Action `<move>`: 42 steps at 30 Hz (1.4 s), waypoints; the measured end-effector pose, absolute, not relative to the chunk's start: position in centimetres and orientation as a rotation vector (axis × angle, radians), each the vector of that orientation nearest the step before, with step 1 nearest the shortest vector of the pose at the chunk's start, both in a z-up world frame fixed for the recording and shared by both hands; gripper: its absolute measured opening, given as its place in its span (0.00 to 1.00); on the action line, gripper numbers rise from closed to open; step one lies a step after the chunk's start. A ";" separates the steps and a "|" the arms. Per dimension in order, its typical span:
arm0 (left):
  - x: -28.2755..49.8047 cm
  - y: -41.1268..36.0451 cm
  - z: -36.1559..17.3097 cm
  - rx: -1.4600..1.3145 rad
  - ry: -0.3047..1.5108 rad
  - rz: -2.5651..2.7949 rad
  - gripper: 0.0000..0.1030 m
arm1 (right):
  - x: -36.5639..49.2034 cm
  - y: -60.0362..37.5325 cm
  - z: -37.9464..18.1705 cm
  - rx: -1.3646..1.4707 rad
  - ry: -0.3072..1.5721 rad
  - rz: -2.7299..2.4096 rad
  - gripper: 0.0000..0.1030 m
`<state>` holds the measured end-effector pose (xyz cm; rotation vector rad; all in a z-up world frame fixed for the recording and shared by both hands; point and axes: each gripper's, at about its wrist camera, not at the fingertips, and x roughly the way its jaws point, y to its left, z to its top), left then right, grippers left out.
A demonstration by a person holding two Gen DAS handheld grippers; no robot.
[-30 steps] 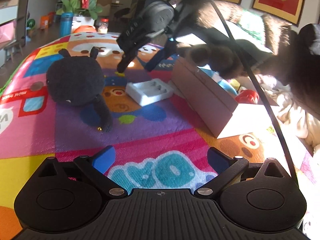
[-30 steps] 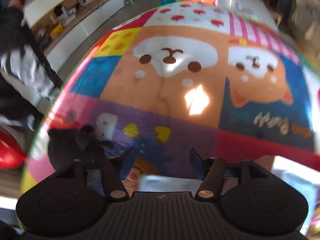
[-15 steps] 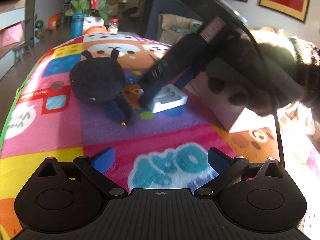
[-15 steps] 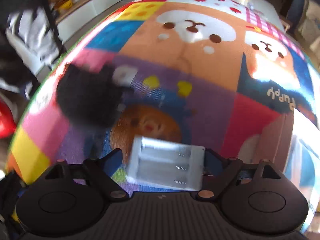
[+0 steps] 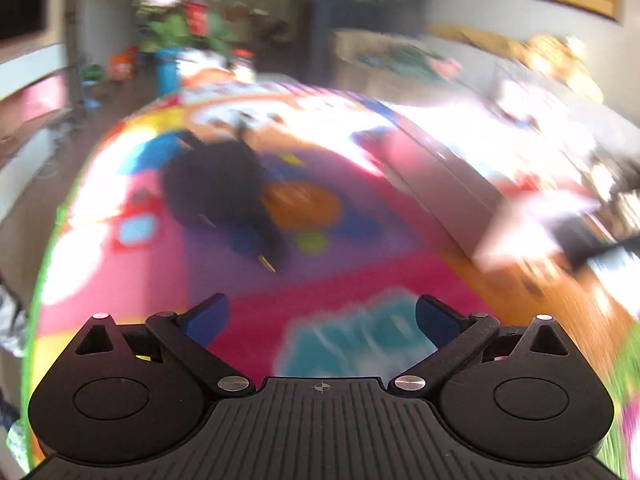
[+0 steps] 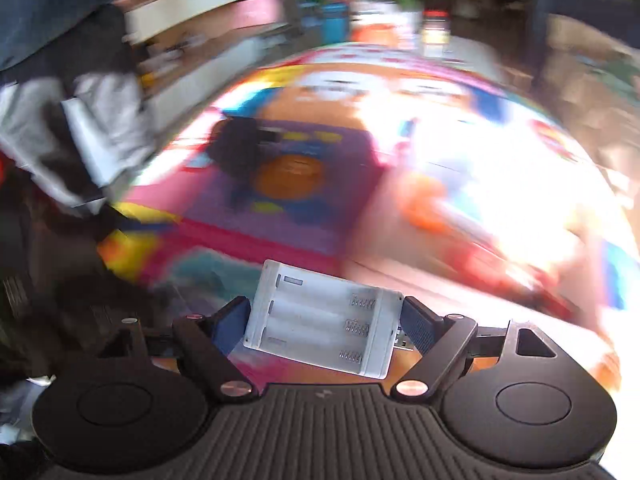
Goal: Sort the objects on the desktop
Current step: 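Lift the battery holder with the right tool while the left tool reaches toward the black plush, then grasp the black plush with the left tool while the right tool holds the battery holder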
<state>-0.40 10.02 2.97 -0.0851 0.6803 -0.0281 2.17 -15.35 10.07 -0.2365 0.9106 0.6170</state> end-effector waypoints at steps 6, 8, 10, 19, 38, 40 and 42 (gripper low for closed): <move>6.1 12.8 2.8 -0.168 0.660 0.263 0.99 | 0.7 -22.8 7.2 -0.163 0.883 0.394 0.81; 7.7 13.5 2.4 -0.203 0.674 0.310 0.99 | -0.2 -24.2 6.5 -0.119 0.857 0.383 0.84; 8.9 13.8 2.1 -0.211 0.677 0.338 0.99 | -1.3 -25.4 5.8 -0.088 0.821 0.379 0.89; 8.8 10.9 4.4 0.014 0.685 0.276 0.83 | -3.4 -27.5 2.3 -0.035 0.795 0.361 0.99; -2.0 -9.0 6.9 0.618 0.754 -0.494 0.88 | -4.6 -26.7 1.7 -0.129 0.789 0.379 1.00; -1.2 -8.9 7.8 0.536 0.736 -0.486 0.88 | -5.1 -27.1 2.2 -0.112 0.782 0.392 1.00; -0.3 -7.9 9.4 0.446 0.707 -0.458 0.91 | -6.1 -27.6 3.3 -0.094 0.719 0.400 1.00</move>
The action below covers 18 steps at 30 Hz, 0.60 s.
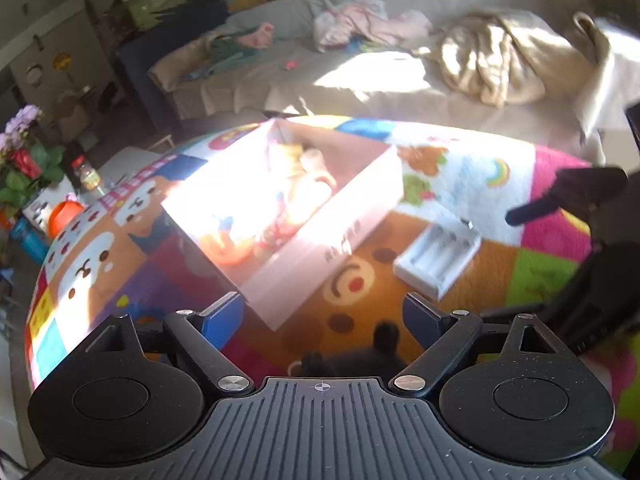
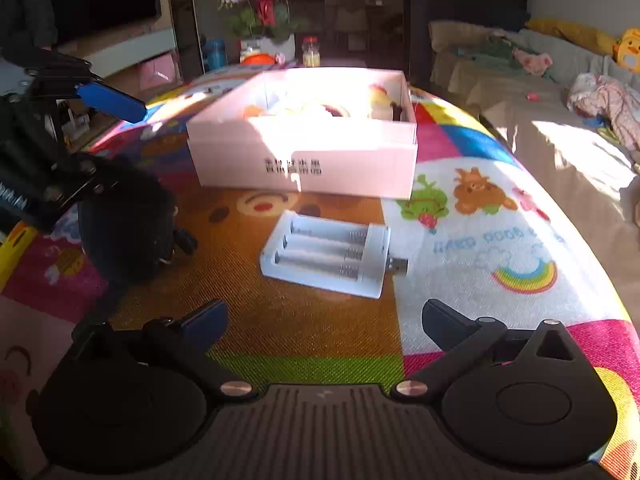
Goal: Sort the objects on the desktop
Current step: 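Grasp the black plush with the left tool while the right tool holds the battery holder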
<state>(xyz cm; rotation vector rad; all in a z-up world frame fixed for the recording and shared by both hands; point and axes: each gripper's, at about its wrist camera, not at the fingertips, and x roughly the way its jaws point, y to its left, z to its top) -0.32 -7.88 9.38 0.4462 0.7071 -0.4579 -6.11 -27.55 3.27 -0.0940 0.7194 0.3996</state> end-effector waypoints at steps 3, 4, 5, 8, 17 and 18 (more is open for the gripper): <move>0.4 -5.6 11.7 0.353 0.664 -0.385 0.93 | -7.8 -27.0 5.7 -0.135 0.585 0.424 1.00; 0.4 -4.9 12.1 0.340 0.660 -0.358 0.93 | -8.4 -26.4 6.4 -0.160 0.550 0.455 1.00; 0.3 -4.2 12.3 0.334 0.661 -0.330 0.93 | -8.8 -25.5 7.0 -0.190 0.525 0.498 1.00; -0.2 -2.3 11.6 0.335 0.699 -0.247 0.94 | -9.9 -21.9 7.6 -0.285 0.499 0.608 0.99; -2.2 3.5 9.9 0.273 0.761 -0.118 0.95 | -10.3 -10.2 3.2 -0.657 0.465 0.652 0.66; -2.5 3.8 10.0 0.267 0.754 -0.115 0.95 | -9.8 -9.8 3.5 -0.645 0.487 0.646 0.64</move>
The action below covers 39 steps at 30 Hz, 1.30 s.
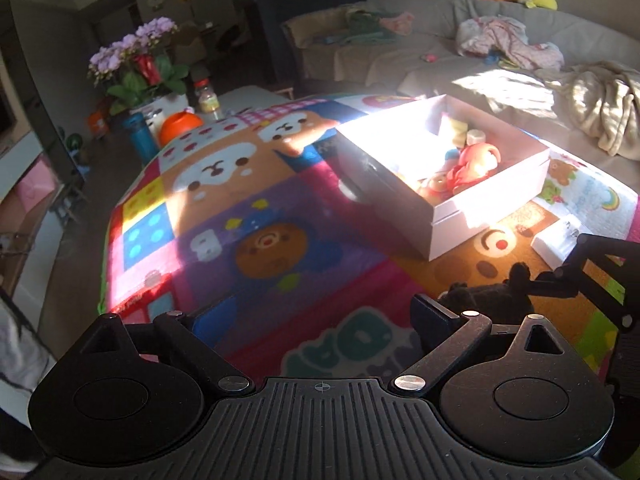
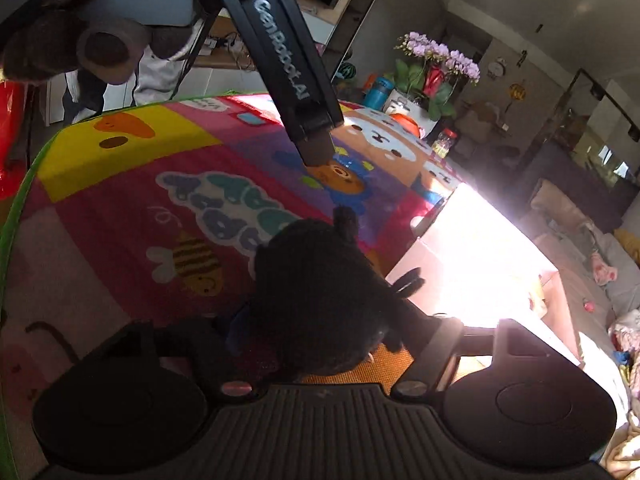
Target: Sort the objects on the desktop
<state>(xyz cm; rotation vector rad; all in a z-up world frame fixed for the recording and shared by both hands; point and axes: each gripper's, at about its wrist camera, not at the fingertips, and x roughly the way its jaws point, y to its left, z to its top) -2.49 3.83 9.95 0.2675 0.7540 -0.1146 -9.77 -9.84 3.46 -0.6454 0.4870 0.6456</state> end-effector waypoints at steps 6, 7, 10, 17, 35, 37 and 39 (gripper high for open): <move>-4.2 5.8 10.9 0.194 0.669 -0.134 0.97 | -4.8 -14.4 8.9 -0.077 0.874 0.762 0.63; -4.5 6.0 11.0 0.180 0.659 -0.151 0.97 | -3.8 -15.9 9.1 0.060 0.961 0.793 0.63; -5.4 5.7 10.4 0.158 0.654 -0.218 0.97 | -1.6 -18.9 7.6 0.304 1.123 0.811 0.63; -7.9 1.1 6.7 0.303 0.694 -0.396 0.97 | -0.8 -23.2 4.6 0.382 1.115 0.681 0.72; -3.4 -9.1 2.7 0.292 0.672 -0.476 0.85 | -6.5 -32.7 8.4 0.104 0.649 0.330 0.95; -3.4 -8.7 2.9 0.269 0.687 -0.468 0.83 | -6.8 -31.8 7.6 0.036 0.651 0.320 0.95; -4.2 -8.4 3.3 0.288 0.685 -0.457 0.83 | -6.5 -30.7 6.7 0.012 0.671 0.333 0.95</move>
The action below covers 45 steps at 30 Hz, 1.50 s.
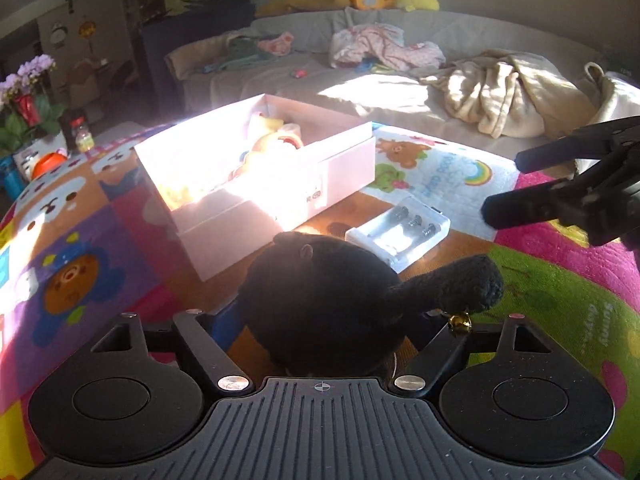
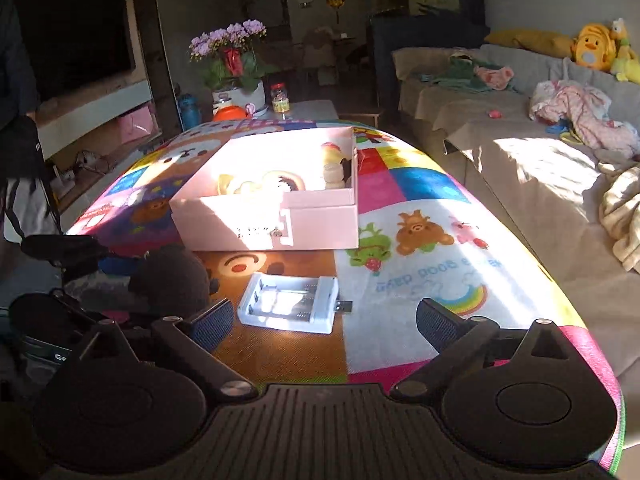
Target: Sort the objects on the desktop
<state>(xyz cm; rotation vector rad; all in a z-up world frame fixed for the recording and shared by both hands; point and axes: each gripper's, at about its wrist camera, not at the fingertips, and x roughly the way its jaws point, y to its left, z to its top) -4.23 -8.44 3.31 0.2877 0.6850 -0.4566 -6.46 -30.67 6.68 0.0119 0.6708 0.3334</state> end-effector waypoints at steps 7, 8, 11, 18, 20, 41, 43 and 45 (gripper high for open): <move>-6.8 -6.3 3.9 0.335 0.723 -0.373 0.83 | -2.8 -25.5 3.7 -0.049 0.761 0.315 0.98; -7.0 -6.1 3.9 0.336 0.724 -0.364 0.83 | -2.3 -24.9 3.5 -0.072 0.762 0.308 0.98; -7.4 -5.6 4.1 0.328 0.724 -0.353 0.83 | -1.4 -23.4 2.9 -0.124 0.782 0.299 0.92; -8.6 -5.1 6.0 0.289 0.680 -0.400 0.83 | -4.2 -23.6 5.4 -0.226 0.805 0.353 0.77; -8.3 -4.8 8.1 0.261 0.638 -0.415 0.83 | -6.0 -24.6 8.4 -0.228 0.768 0.399 0.77; 5.2 -5.3 8.2 0.232 0.540 -0.354 0.94 | 2.9 -28.5 20.0 -0.123 0.482 0.325 0.77; 4.4 -5.0 6.9 0.230 0.574 -0.357 0.94 | 4.9 -27.9 19.6 -0.088 0.515 0.348 0.77; 3.6 -4.4 6.3 0.213 0.590 -0.361 0.94 | 7.0 -27.1 19.0 -0.056 0.551 0.362 0.77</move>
